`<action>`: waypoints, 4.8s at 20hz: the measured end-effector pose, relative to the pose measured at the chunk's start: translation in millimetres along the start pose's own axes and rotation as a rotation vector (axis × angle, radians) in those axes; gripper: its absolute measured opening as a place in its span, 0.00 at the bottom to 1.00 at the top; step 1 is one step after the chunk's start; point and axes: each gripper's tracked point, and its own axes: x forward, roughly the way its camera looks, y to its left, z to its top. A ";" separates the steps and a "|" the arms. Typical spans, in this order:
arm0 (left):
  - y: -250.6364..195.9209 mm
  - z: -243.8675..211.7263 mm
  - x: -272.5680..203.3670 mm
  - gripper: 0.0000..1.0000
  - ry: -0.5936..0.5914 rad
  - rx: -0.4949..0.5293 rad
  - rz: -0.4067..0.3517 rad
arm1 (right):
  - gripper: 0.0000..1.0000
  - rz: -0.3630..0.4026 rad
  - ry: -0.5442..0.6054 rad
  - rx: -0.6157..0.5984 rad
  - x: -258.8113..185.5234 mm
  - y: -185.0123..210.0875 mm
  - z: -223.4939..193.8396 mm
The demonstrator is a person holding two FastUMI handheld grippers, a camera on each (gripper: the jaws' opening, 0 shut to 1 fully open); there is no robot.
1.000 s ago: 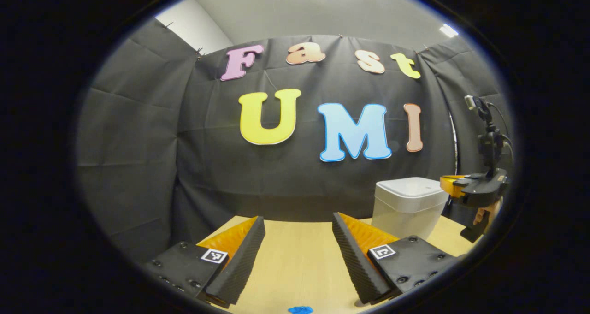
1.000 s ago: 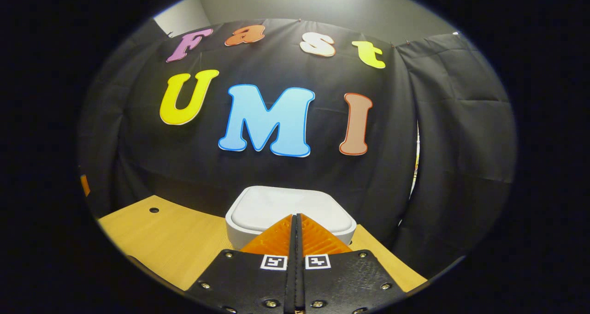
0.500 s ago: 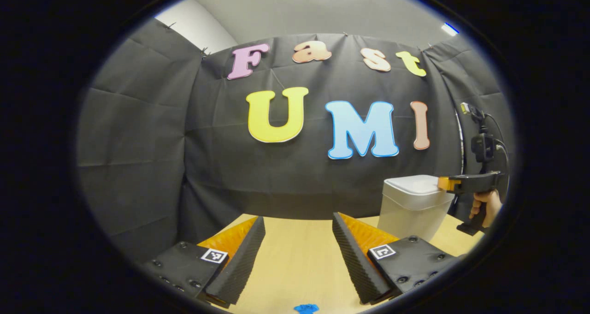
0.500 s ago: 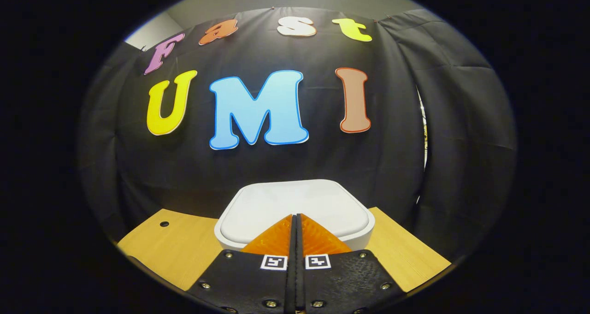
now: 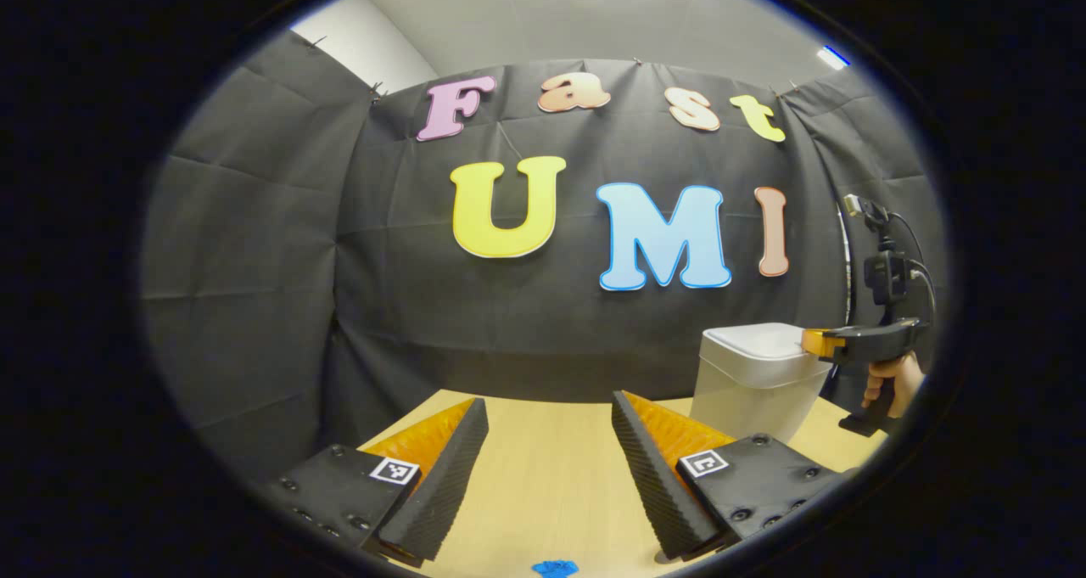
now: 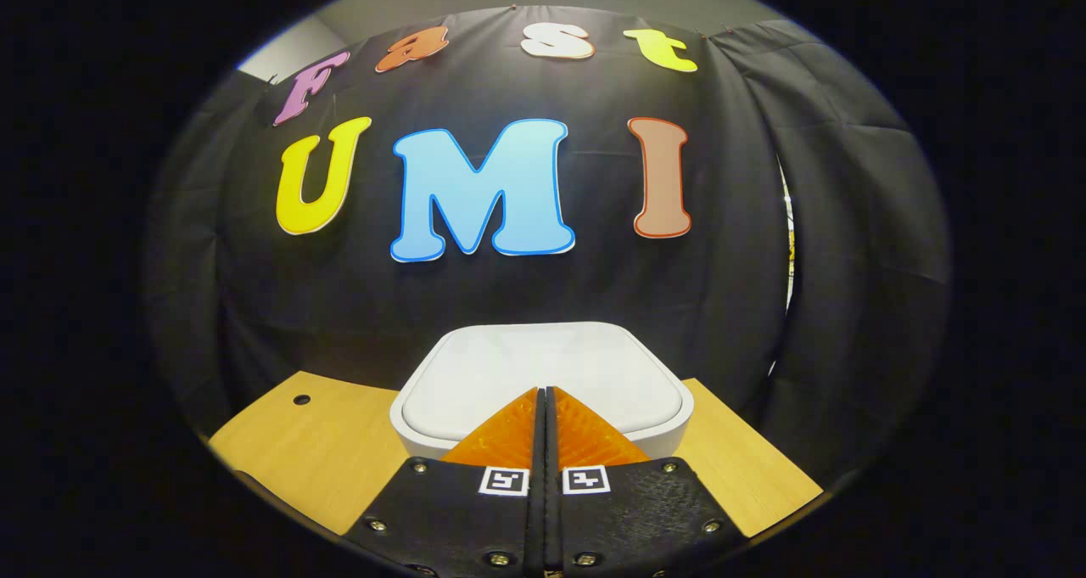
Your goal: Press the lid of the desktop garbage bin to open it, pick up the crumpled paper on the desktop and throw it into the bin, then pick up the pop can on the desktop and drop it into the bin, and finally close the garbage bin lid.
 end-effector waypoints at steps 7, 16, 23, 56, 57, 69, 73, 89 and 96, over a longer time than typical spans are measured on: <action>7.6 3.2 -15.9 1.00 -0.011 -0.011 0.012 | 0.00 -0.008 -0.020 0.019 -4.4 -1.9 10.7; 9.5 -2.0 -28.4 0.96 0.004 -0.022 0.013 | 0.00 -0.040 -0.135 0.026 -25.6 -6.8 50.6; 5.7 -7.6 -29.8 1.00 0.009 -0.021 -0.001 | 0.00 -0.040 -0.137 0.001 -47.5 -6.1 49.6; 3.4 -189.2 -21.0 0.98 0.358 0.046 -0.118 | 0.94 -0.078 -0.129 -0.096 -177.1 26.7 25.7; 1.1 -203.5 -21.8 1.00 0.389 0.052 -0.129 | 0.95 -0.092 -0.123 -0.104 -180.0 24.9 25.1; -2.4 -320.0 -31.3 1.00 0.672 0.142 -0.180 | 0.95 -0.133 -0.074 -0.068 -198.6 13.3 12.1; -2.3 -340.2 -33.1 0.97 0.727 0.129 -0.183 | 0.95 -0.134 -0.059 -0.038 -194.9 8.1 6.7; 6.6 -348.5 -26.9 0.35 0.649 0.115 -0.184 | 0.95 -0.098 -0.028 -0.013 -180.3 11.2 -10.7; 5.2 -344.2 -24.0 0.14 0.637 0.116 -0.202 | 0.95 -0.083 -0.028 -0.005 -174.4 11.9 -12.1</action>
